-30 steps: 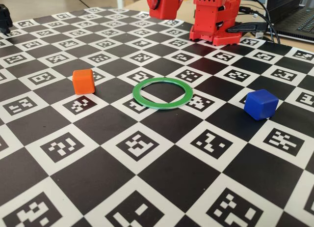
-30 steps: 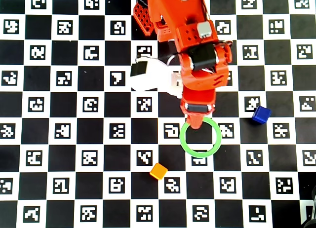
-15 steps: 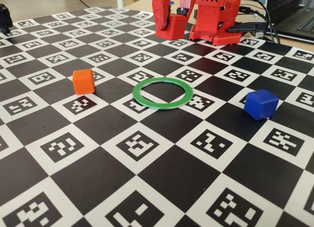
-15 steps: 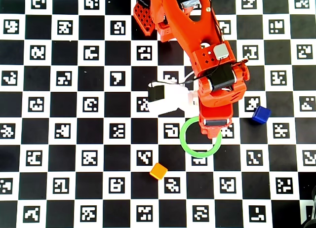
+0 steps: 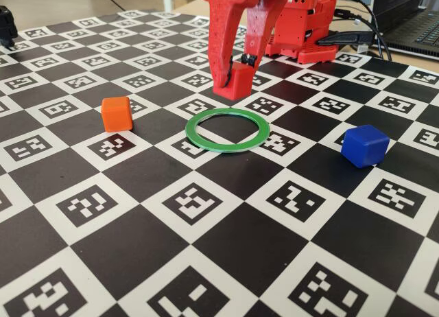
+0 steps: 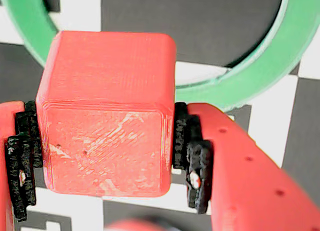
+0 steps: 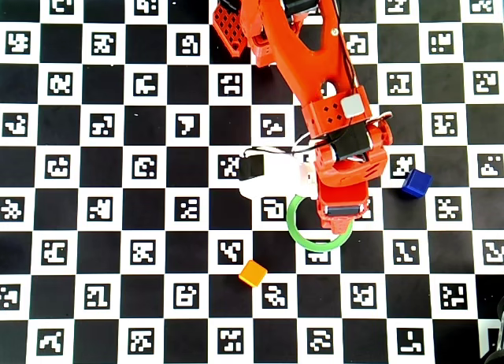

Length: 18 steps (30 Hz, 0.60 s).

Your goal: Grab the red cube then put it in the green circle then put the blue cube on top and finally the orange cube on top

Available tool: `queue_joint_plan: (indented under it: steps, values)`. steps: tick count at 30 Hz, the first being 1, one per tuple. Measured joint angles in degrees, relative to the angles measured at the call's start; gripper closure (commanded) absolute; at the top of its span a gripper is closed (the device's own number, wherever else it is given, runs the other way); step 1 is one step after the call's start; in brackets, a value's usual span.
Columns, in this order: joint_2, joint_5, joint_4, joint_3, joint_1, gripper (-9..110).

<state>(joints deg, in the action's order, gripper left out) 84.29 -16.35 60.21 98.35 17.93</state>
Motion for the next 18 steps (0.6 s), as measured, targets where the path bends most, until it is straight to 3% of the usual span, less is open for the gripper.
queue_joint_plan:
  steps: [18]
  values:
    - [-4.75, 1.41, -8.00, 5.36, -0.88, 104]
